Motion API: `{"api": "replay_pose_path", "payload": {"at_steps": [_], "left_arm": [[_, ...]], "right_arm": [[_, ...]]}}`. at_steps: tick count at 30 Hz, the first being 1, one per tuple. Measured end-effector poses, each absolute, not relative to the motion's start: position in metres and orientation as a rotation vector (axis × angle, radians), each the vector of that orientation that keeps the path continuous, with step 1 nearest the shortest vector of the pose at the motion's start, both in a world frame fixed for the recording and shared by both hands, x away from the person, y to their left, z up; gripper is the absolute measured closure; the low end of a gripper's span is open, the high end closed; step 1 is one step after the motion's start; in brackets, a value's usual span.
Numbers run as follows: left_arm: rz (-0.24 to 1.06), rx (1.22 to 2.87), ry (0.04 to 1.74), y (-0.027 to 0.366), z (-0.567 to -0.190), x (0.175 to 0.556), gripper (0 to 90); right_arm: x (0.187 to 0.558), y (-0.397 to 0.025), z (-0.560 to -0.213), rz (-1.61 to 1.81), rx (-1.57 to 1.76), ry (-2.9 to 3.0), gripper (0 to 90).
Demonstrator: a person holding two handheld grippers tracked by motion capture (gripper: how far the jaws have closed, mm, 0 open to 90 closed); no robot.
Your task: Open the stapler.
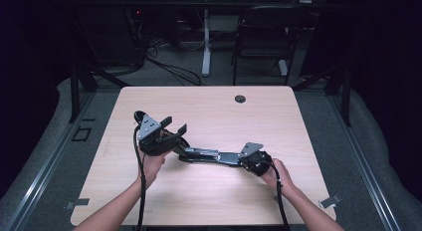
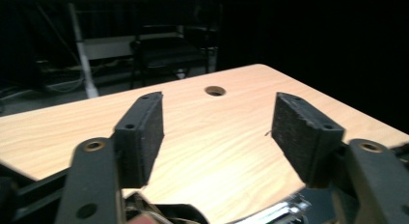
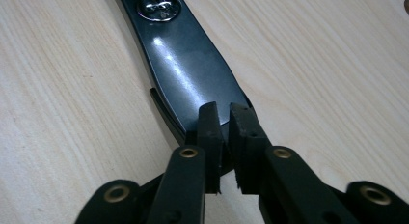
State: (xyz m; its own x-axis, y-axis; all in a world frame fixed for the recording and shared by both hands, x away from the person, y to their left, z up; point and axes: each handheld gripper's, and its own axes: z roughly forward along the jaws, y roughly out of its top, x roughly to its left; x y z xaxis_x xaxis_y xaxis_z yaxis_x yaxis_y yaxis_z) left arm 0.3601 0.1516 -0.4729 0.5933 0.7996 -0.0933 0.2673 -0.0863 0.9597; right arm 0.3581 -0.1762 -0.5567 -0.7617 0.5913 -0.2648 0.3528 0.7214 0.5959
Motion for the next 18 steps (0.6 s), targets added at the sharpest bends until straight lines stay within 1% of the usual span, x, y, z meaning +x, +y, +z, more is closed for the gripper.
{"api": "replay_pose_path", "payload": {"at_steps": [1,2,4,10,11,12,13,14,16,18], "left_arm": [[0.564,1.645,0.903,0.152,-0.473,0.360,32.5],[0.551,1.655,0.898,0.150,-0.472,0.359,32.5],[0.530,1.667,0.890,0.148,-0.472,0.357,29.8],[0.471,1.712,0.866,0.148,-0.470,0.346,20.9],[0.461,1.727,0.857,0.148,-0.470,0.346,17.6],[0.450,1.742,0.853,0.147,-0.470,0.345,17.6],[0.437,1.756,0.846,0.146,-0.470,0.344,15.4],[0.429,1.769,0.842,0.145,-0.471,0.342,15.4],[0.403,1.793,0.822,0.144,-0.472,0.339,14.0],[0.356,1.823,0.801,0.144,-0.473,0.337,10.1]], "right_arm": [[0.358,-0.176,-0.557,0.733,0.723,2.484,82.0],[0.358,-0.176,-0.556,0.716,0.718,2.479,80.3],[0.358,-0.175,-0.557,0.649,0.695,2.456,77.9],[0.364,-0.181,-0.553,0.655,0.760,2.467,65.4],[0.366,-0.182,-0.548,0.665,0.794,2.488,57.0],[0.366,-0.182,-0.548,0.665,0.794,2.488,57.0],[0.367,-0.185,-0.543,0.671,0.826,2.507,45.9],[0.367,-0.185,-0.543,0.671,0.826,2.507,45.9],[0.366,-0.188,-0.536,0.718,0.875,2.478,33.9],[0.368,-0.191,-0.530,0.762,0.928,2.492,28.4]]}}
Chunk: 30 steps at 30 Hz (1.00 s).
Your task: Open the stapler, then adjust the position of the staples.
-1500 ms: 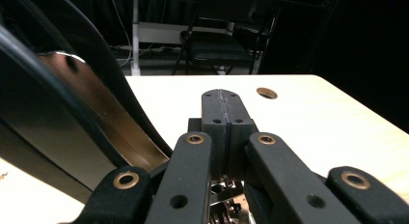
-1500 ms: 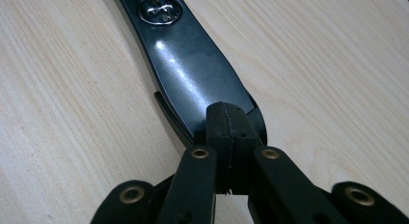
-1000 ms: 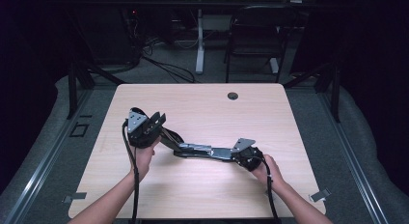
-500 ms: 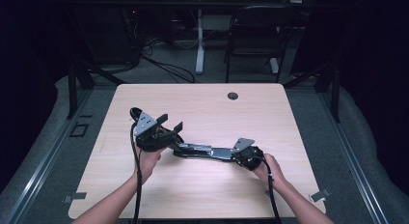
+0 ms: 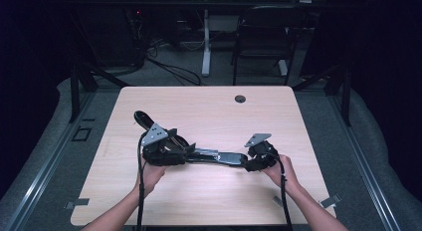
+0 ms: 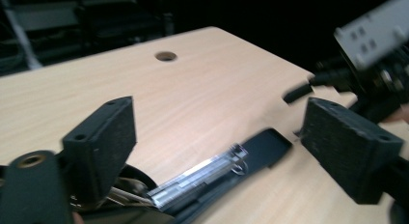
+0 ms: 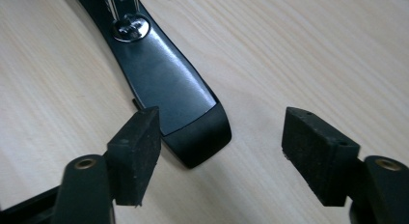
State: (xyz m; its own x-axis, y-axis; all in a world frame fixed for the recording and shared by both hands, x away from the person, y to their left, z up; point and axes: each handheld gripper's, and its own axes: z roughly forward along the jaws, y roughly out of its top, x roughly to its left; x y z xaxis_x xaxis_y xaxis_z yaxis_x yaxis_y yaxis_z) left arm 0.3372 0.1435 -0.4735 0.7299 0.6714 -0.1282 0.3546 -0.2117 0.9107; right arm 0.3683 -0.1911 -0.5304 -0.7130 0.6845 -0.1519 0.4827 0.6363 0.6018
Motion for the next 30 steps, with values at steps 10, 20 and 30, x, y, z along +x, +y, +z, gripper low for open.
{"api": "replay_pose_path", "payload": {"at_steps": [10,20,30], "left_arm": [[0.237,1.909,0.807,0.148,-0.480,0.329,0.2],[0.204,1.909,0.859,0.158,-0.483,0.322,0.2],[0.193,1.946,0.913,0.163,-0.487,0.324,0.2]], "right_arm": [[0.369,-0.208,-0.512,0.882,0.990,2.461,15.1],[0.371,-0.218,-0.508,0.826,1.028,2.475,14.2],[0.369,-0.220,-0.510,0.777,1.025,2.583,9.1]]}}
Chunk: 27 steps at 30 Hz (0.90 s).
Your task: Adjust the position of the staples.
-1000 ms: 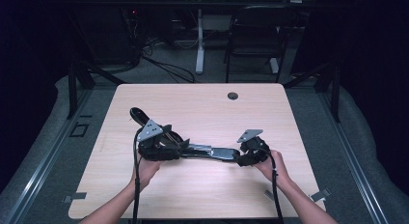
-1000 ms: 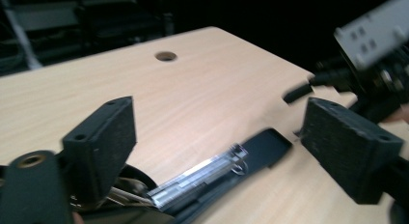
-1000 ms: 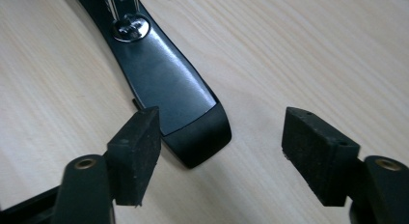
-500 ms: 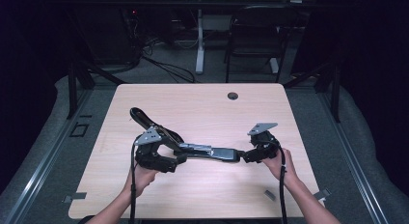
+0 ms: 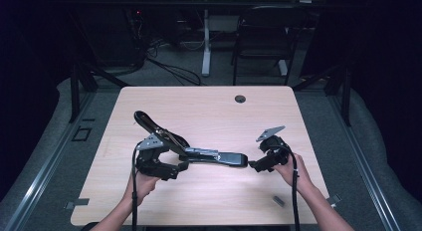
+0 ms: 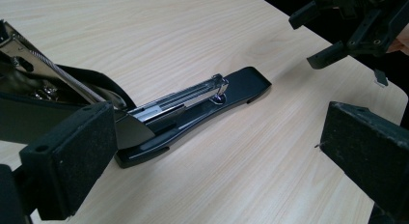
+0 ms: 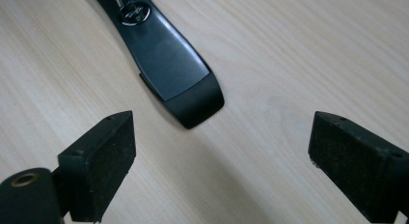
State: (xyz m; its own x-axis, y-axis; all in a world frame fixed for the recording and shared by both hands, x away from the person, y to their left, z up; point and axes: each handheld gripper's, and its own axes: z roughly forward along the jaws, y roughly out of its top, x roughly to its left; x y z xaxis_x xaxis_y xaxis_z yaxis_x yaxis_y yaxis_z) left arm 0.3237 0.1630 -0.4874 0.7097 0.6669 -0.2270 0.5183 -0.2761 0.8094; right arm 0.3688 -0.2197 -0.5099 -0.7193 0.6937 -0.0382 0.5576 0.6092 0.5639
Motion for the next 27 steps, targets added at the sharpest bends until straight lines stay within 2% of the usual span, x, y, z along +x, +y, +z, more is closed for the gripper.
{"api": "replay_pose_path", "payload": {"at_steps": [8,11,27], "left_arm": [[0.199,1.967,0.938,0.164,-0.492,0.326,0.0],[0.195,1.974,0.950,0.166,-0.494,0.329,0.0],[0.191,1.979,1.009,0.171,-0.497,0.334,0.0]], "right_arm": [[0.363,-0.222,-0.507,0.766,1.040,2.633,8.8],[0.361,-0.223,-0.509,0.742,1.055,2.695,6.0],[0.345,-0.230,-0.506,0.706,1.077,2.724,6.1]]}}
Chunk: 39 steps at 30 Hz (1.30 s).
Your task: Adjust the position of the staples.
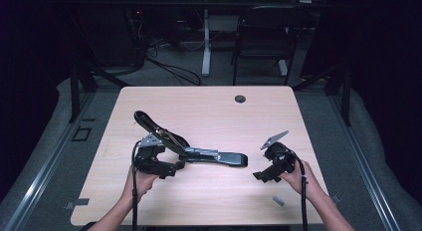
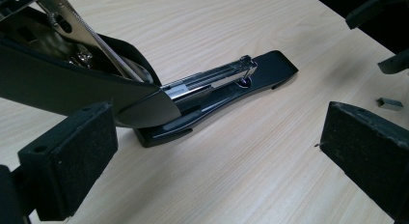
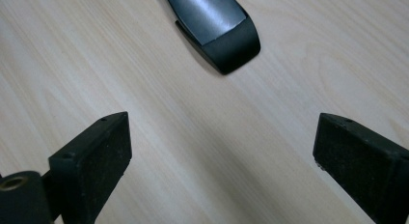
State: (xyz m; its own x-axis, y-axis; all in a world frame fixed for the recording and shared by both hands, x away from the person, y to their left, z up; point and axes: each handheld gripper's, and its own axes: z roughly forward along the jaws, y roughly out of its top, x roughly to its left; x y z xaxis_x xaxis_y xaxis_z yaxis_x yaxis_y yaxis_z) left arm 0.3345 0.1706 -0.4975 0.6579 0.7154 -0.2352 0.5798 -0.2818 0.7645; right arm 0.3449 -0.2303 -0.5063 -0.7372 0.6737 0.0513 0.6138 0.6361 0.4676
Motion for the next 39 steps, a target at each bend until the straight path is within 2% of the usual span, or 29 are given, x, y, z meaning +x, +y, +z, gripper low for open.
{"api": "replay_pose_path", "payload": {"at_steps": [13,17,23,31,39], "left_arm": [[0.197,1.980,1.037,0.171,-0.499,0.336,0.0],[0.221,1.979,1.044,0.171,-0.498,0.336,0.2],[0.211,1.970,1.067,0.174,-0.500,0.338,0.2],[0.205,1.968,1.077,0.176,-0.501,0.340,0.2],[0.205,1.964,1.076,0.176,-0.501,0.340,0.2]], "right_arm": [[0.323,-0.238,-0.511,0.647,1.116,2.754,9.5],[0.314,-0.241,-0.514,0.600,1.137,2.759,17.0],[0.301,-0.244,-0.516,0.565,1.155,2.784,36.6],[0.291,-0.245,-0.526,0.490,1.210,2.828,55.3],[0.290,-0.247,-0.530,0.399,1.241,2.817,62.1]]}}
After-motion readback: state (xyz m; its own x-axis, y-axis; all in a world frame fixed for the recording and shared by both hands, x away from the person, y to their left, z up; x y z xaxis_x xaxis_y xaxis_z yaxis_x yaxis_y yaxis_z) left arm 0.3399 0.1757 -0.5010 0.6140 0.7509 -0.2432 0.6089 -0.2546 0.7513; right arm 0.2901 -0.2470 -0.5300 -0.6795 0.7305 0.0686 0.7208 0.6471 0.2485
